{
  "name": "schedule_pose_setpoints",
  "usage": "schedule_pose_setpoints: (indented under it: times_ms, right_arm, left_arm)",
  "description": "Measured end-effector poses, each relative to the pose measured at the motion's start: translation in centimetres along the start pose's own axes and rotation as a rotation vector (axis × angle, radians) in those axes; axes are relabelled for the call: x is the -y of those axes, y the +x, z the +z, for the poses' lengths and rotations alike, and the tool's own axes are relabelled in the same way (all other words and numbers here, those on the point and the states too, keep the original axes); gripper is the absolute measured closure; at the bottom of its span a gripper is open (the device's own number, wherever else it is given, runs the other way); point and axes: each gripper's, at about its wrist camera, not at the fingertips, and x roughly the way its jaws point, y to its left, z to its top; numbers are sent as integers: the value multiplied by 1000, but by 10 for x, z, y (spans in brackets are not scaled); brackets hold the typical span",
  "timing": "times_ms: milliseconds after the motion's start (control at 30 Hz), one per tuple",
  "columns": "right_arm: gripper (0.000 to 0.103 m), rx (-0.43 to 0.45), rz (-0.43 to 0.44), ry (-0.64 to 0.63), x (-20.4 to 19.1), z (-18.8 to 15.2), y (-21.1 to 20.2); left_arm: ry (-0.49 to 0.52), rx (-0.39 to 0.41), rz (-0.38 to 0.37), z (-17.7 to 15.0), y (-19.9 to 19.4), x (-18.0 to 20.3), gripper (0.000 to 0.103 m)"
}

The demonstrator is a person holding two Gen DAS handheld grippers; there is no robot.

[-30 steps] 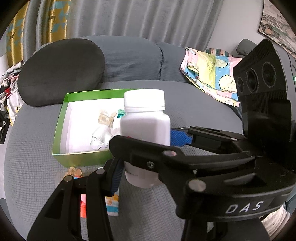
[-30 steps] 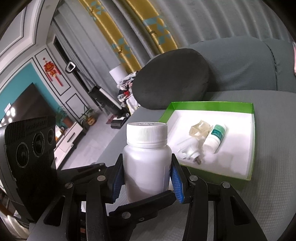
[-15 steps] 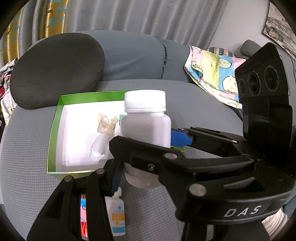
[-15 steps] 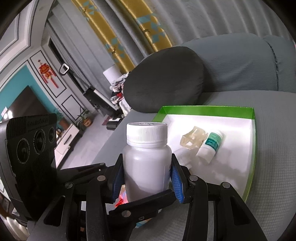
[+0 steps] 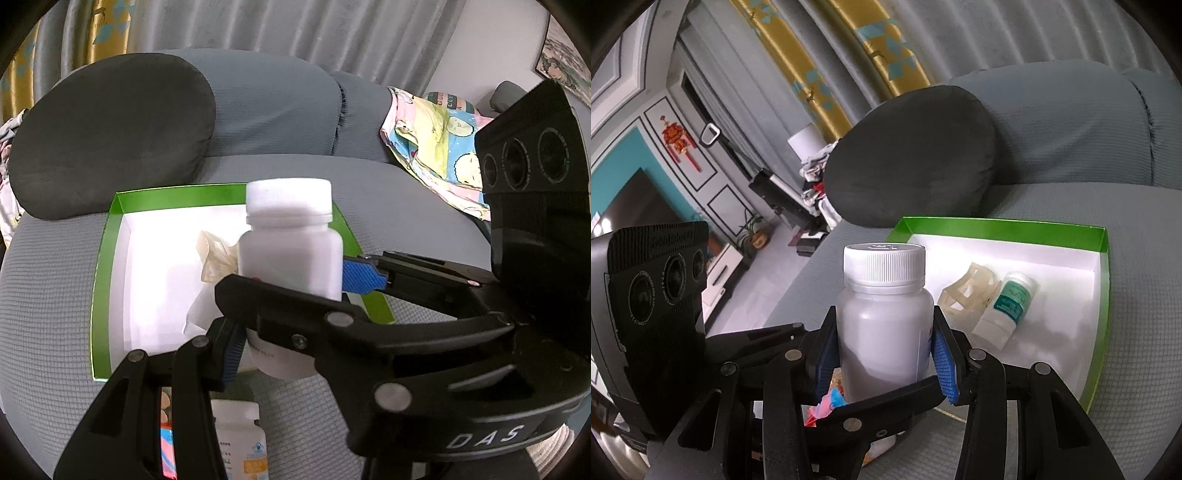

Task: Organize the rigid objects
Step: 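Carry the plain white bottle with the right gripper over the box, then lower the white bottle into the box and open the right gripper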

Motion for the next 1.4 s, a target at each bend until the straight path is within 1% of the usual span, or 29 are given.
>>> schedule_pose_setpoints:
  times_ms: [200,600,1167,1400]
  right_arm:
    - [55,-18,-7,7,9,6,14]
    - [55,-67,-17,38,24,8,40]
    - [55,-119,-32,86,44,7,69]
    - [55,-126,-47,90,46,9,72]
  left_arm:
    - [-18,-21,-5,5,13,-11,59]
    - [-71,-72,-20,4,38,-30,59]
    - [-104,-126,-15,7,61,-41,59]
    - [-104,-131,-19,5,61,-41,59]
